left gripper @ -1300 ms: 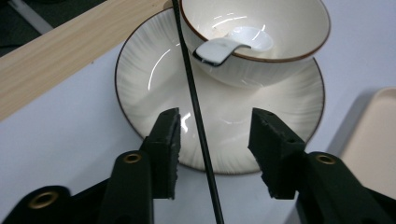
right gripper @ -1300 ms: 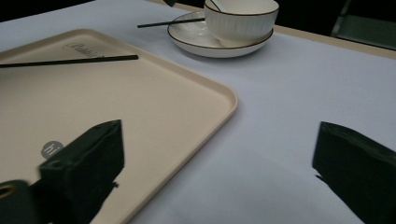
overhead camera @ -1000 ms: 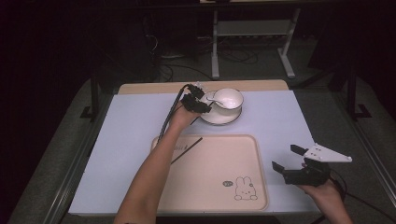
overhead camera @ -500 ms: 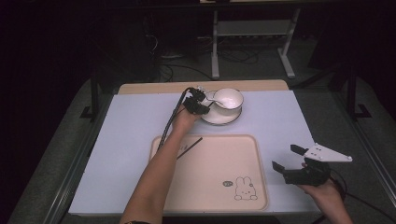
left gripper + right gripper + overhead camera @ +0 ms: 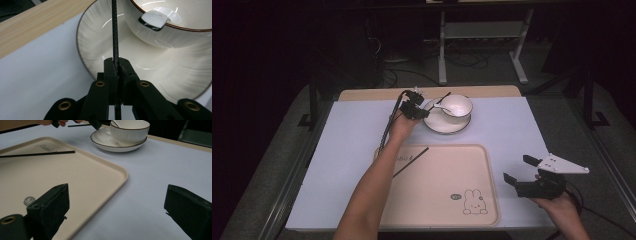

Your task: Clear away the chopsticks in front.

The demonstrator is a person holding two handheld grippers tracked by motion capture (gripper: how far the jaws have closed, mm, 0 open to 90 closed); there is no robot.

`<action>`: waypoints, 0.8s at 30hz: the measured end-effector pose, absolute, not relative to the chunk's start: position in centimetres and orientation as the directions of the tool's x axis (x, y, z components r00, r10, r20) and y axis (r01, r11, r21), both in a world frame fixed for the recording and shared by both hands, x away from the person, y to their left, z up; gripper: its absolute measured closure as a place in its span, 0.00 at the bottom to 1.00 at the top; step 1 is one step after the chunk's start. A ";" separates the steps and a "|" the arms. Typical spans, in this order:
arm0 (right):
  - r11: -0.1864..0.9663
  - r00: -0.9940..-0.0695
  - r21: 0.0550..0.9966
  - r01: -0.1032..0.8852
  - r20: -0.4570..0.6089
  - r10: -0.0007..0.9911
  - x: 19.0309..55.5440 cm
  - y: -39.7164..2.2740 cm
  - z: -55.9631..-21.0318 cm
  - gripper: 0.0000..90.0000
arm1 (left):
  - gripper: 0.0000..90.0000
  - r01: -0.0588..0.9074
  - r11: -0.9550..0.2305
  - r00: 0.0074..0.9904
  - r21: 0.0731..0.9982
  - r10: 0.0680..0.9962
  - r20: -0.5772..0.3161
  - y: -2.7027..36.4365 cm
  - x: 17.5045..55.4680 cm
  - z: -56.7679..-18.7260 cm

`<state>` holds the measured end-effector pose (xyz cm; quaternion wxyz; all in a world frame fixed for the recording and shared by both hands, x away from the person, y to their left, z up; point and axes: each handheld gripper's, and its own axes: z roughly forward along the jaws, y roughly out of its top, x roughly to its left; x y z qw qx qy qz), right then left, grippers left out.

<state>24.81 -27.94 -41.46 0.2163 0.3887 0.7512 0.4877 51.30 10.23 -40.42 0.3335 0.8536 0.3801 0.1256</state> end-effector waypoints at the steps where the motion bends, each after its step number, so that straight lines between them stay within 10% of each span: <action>1: 0.222 -0.604 0.901 0.373 0.055 0.795 24.8 -27.9 -41.5 0.06 | 0.95 0.573 -0.483 0.675 0.662 0.736 -0.047 10.8 51.0 -40.1; 24: 0.226 -0.594 0.900 0.374 0.045 0.803 24.8 -28.0 -41.5 0.06 | 0.95 0.600 -0.432 0.675 0.673 0.726 -0.136 19.6 37.4 -38.3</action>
